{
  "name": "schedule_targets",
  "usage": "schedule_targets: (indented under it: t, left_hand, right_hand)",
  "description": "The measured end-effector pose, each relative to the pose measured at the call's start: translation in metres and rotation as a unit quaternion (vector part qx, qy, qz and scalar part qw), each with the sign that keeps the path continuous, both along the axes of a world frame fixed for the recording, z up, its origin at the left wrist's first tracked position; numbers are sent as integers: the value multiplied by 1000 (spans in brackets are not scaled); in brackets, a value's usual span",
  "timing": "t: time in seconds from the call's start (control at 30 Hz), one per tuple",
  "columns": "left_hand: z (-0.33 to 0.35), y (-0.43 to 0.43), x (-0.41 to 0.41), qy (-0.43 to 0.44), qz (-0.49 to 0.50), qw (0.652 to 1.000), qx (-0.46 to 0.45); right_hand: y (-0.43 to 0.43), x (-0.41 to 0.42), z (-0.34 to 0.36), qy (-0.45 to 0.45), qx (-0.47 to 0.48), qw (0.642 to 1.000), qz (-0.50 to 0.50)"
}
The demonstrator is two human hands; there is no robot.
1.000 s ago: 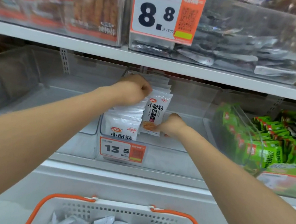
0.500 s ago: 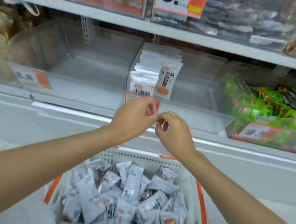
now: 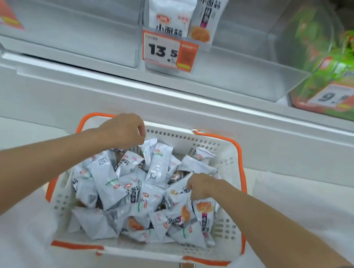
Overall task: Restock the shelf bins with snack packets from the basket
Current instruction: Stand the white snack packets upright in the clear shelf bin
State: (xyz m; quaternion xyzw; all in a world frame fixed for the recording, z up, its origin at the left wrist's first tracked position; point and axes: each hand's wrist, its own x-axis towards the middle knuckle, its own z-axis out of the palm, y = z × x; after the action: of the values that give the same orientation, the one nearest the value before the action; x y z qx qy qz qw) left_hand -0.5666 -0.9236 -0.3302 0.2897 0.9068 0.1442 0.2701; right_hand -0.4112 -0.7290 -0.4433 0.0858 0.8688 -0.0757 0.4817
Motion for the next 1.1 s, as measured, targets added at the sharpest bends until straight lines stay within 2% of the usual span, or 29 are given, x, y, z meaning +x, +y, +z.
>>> schedule_targets:
  t: [0.17, 0.3, 0.47, 0.53, 0.6, 0.67, 0.7, 0.77, 0.83, 0.87, 0.9, 0.93, 1.0, 1.03, 1.1]
  left_hand:
    - [-6, 2, 10, -30, -27, 999, 1]
    - [-7, 0, 15, -40, -48, 998, -8]
    - [-6, -3, 16, -56, -54, 997, -22]
    - [-2, -3, 15, -61, -59, 996, -17]
    - [3, -3, 14, -53, -56, 997, -7]
    - [7, -3, 12, -42, -44, 998, -6]
    - [8, -3, 11, -35, -37, 999, -14]
    - [9, -2, 11, -27, -10, 999, -33]
    - [13, 0, 14, -35, 16, 998, -43]
    - [16, 1, 16, -67, 37, 996, -37]
    - [18, 3, 17, -128, 66, 989, -12]
    - [21, 4, 19, -212, 96, 972, 23]
    - [26, 5, 22, -319, 139, 932, 99]
    - [27, 6, 20, -318, 161, 925, 132]
    - [24, 5, 15, -247, 184, 939, 154]
  right_hand:
    - [-7, 9, -21, 0, -20, 1000, -9]
    - [-11, 17, -24, 71, 3, 994, 83]
    - [-42, 27, -20, 83, 10, 965, 248]
    - [-48, 29, -20, 120, 15, 957, 264]
    - [-46, 24, -12, 161, 0, 969, 189]
    - [-39, 10, 7, 188, -33, 980, 48]
    - [-35, 0, 20, 216, -55, 975, -24]
    - [-29, -17, 52, 293, -94, 937, -167]
    - [-29, -29, 83, 378, -146, 863, -301]
    - [-34, -33, 94, 410, -181, 821, -353]
    - [-41, -37, 103, 431, -216, 787, -385]
    - [-49, -39, 108, 441, -243, 767, -397]
    - [-63, -41, 116, 432, -272, 773, -377]
    - [-67, -43, 119, 421, -288, 782, -359]
    - [-64, -47, 130, 413, -295, 788, -348]
